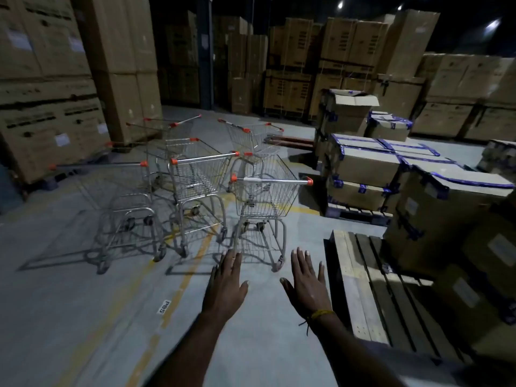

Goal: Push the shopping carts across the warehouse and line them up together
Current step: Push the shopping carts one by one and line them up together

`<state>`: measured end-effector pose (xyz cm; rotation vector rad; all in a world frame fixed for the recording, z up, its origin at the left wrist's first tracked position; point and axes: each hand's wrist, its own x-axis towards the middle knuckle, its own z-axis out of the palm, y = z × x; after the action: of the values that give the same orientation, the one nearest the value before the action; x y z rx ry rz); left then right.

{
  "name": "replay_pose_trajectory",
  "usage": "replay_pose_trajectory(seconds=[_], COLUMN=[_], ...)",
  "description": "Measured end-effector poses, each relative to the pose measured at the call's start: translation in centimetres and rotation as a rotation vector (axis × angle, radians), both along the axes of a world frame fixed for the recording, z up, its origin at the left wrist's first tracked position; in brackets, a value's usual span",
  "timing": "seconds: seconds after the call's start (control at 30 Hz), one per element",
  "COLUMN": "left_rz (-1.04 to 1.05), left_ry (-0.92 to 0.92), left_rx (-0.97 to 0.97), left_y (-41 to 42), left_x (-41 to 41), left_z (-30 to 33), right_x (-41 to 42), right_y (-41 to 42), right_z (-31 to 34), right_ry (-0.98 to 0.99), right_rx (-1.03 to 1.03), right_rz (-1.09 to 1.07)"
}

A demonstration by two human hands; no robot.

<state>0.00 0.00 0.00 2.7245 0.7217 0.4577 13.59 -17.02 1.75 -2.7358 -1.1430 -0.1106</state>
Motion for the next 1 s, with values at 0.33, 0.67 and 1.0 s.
replay_pose_trajectory(seconds=[0.33, 0.67, 1.0], left_rz=[-0.020, 0.030, 0.104], left_ry=[0.089, 0.224, 0.298], left_rx=[-0.041, -0.091, -0.109], left_y=[7.3, 13.3, 16.6], left_x=[9.4, 23.5, 36.8], left_z=[-2.7, -4.8, -4.4], right_x=[8.6, 23.8, 36.4], right_y=[7.4, 14.2, 19.1], right_z=[-1.8, -4.3, -5.1], right_ry=[0.099, 0.155, 0.197], right_rx=[-0.019, -0.068, -0.107], right_rz=[-0.001, 0.075, 0.184])
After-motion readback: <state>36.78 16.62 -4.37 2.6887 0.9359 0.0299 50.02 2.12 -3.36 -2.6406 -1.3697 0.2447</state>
